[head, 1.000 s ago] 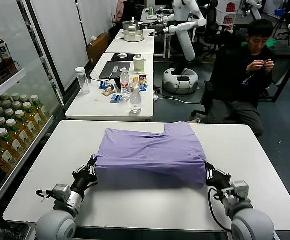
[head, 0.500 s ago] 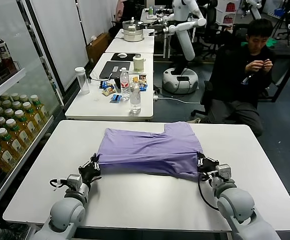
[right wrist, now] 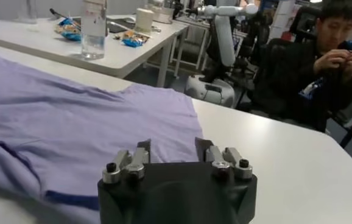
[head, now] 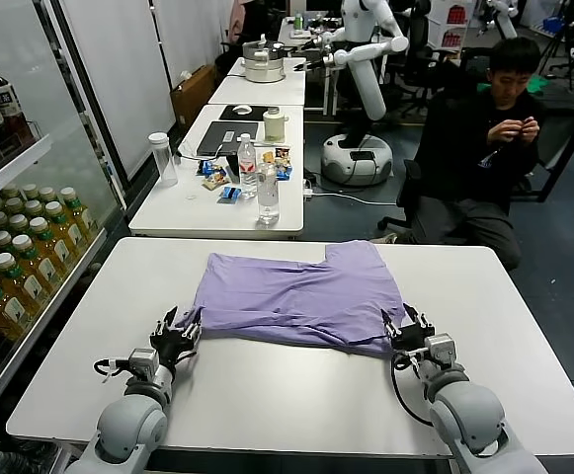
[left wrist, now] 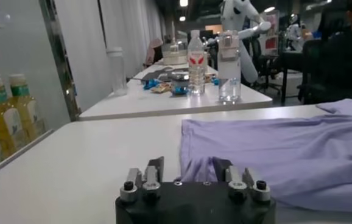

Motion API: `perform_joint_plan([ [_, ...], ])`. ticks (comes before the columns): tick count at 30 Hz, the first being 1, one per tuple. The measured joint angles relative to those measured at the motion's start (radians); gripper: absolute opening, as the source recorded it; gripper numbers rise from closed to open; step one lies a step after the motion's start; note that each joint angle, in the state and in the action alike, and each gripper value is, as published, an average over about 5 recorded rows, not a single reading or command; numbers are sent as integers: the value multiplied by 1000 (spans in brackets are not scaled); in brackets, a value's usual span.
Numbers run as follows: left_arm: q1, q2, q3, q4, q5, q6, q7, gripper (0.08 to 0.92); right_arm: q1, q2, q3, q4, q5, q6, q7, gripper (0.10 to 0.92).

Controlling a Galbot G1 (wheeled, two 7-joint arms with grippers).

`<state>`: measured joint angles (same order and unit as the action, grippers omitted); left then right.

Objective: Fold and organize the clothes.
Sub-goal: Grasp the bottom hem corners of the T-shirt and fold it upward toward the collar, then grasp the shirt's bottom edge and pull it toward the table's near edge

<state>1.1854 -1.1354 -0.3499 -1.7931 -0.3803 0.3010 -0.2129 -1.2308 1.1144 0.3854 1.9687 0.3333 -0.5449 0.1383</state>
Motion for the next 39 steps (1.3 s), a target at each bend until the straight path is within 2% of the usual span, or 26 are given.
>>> perform_joint_plan([
  [5, -8, 3, 1, 12, -28, 20, 0, 797, -8, 13, 4, -17, 48, -13, 27, 815],
  [9, -25, 4, 9, 33, -51, 37, 0, 798, -7, 17, 5, -41, 95, -20, 49, 749],
  [29, -89, -1, 50, 126, -128, 74, 10, 237, 14, -4, -12, -109, 210, -26, 54, 191],
  [34, -84, 3, 45, 124, -153, 78, 14, 128, 1, -18, -7, -95, 212, -29, 46, 128],
  [39, -54, 4, 30, 86, -175, 87, 12, 122, -33, -37, 4, -50, 211, -33, 39, 127],
])
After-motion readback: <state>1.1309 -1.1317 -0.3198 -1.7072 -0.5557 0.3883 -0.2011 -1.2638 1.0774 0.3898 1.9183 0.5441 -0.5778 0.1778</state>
